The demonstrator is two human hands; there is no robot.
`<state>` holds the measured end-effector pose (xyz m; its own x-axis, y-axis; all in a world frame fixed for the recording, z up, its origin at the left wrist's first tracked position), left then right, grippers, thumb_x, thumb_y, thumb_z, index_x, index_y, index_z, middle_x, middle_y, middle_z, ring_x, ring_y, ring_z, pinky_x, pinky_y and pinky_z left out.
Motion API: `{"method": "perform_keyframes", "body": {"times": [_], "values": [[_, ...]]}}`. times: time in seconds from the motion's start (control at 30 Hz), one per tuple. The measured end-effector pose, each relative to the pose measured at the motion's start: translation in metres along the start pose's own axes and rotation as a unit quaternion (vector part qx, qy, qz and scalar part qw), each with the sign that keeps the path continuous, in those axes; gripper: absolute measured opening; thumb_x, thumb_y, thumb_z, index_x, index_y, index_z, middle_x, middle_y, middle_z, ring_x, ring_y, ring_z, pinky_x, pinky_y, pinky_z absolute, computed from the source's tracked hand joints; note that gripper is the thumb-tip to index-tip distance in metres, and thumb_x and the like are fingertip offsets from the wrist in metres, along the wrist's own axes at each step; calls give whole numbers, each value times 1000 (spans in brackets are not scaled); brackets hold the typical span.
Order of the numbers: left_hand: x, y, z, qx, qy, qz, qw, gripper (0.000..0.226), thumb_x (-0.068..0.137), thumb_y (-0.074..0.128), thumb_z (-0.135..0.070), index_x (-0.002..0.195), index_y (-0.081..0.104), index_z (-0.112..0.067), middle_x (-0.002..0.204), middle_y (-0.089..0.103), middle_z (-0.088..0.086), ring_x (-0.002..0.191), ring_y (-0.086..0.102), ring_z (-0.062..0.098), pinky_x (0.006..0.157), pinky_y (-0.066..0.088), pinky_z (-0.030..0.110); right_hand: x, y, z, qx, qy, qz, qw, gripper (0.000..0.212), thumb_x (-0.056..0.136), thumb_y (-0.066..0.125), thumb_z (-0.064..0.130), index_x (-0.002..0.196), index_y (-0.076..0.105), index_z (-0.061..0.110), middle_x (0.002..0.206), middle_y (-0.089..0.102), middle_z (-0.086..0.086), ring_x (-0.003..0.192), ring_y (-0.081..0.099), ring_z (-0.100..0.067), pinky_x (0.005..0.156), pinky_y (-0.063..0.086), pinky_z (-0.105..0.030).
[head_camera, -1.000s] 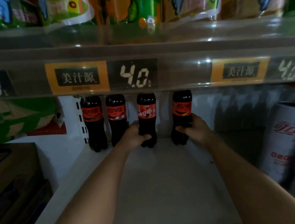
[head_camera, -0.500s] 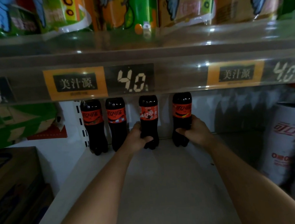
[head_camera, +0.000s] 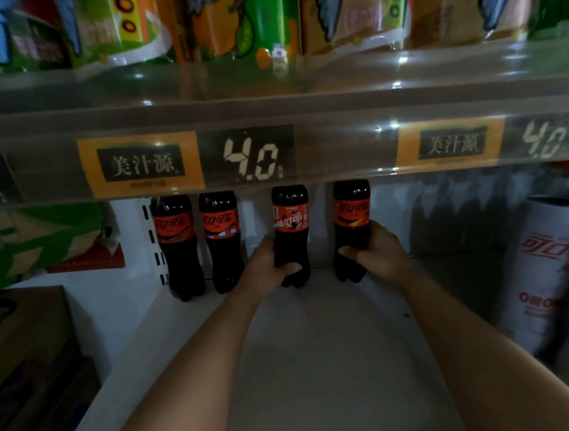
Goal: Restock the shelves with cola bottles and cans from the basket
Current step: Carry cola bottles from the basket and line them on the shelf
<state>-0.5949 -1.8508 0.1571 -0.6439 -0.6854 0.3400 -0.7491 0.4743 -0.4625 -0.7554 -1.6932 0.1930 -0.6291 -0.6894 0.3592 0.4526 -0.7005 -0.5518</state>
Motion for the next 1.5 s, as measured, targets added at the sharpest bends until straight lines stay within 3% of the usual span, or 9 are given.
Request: {"method": "perform_keyframes", "body": {"times": [0.2,0.67,0.87,0.97,1.1,1.2,1.3,1.37,1.5], "values": [[1,2,0,-9,7,-1,1000,78,74,78,-10,140,37,-2,135,54,17,130,48,30,110,37,50,1,-1,-2,5,3,-2,1000,56,81,74,19,131,50,12,125,62,-9,117,56,-26,88,38,-24],[-1,6,-2,-8,-3,-12,1000,61,84,65,2,138,37,-7,138,51,15,132,45,29,112,34,50,-2,1,-6,45,2,5,999,54,82,73,18,131,50,13,127,61,-8,117,56,-25,91,41,-27],[-10,9,-8,-14,-14,-13,1000,57,88,62,1,139,36,-7,138,49,12,132,43,23,112,33,38,-6,1,-4,57,14,10,998,56,81,74,18,132,51,12,127,61,-10,118,56,-26,89,41,-26],[-20,6,-7,-2,-37,-30,999,55,88,62,0,137,38,-6,136,51,13,129,46,25,107,37,35,-10,0,-4,72,27,21,997,66,78,78,19,135,46,11,130,59,-9,121,55,-27,90,41,-28],[-42,-24,-16,98,-50,-133,985,39,88,66,-15,123,54,-3,119,63,14,113,59,29,86,42,26,-22,-7,0,81,16,-2,997,78,77,80,16,141,36,5,139,51,-13,129,48,-29,91,36,-25],[-73,-70,-19,128,-65,-299,943,37,83,73,-21,110,59,0,112,65,20,108,60,34,84,45,33,-33,-12,3,72,6,-30,997,84,75,81,15,141,34,-2,139,49,-20,128,48,-32,91,38,-27],[-94,-97,-6,98,-92,-378,916,55,73,82,-22,110,51,7,112,57,26,107,55,39,90,48,45,-42,-17,5,60,13,-61,996,91,69,85,23,141,34,-1,137,50,-22,127,48,-35,99,42,-39],[-93,-103,4,74,-119,-364,921,64,72,83,-24,114,49,8,116,56,27,109,55,39,90,49,46,-47,-19,8,61,13,-74,995,94,68,86,24,142,33,0,136,50,-21,127,48,-36,99,43,-41],[-72,-87,17,19,-133,-242,961,68,78,78,-22,132,44,1,127,59,20,118,56,35,93,45,37,-52,-19,15,72,4,-77,994,95,70,85,25,145,29,3,139,47,-19,128,47,-34,100,43,-43]]}}
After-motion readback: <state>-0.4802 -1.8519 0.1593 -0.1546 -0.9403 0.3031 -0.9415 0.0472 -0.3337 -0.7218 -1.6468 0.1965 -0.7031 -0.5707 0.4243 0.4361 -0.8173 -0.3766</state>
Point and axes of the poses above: each hand's wrist, its own x-axis towards the middle knuckle, its own y-axis out of the palm, z = x × y, the point moved 9 cm from there along x, towards the middle knuckle
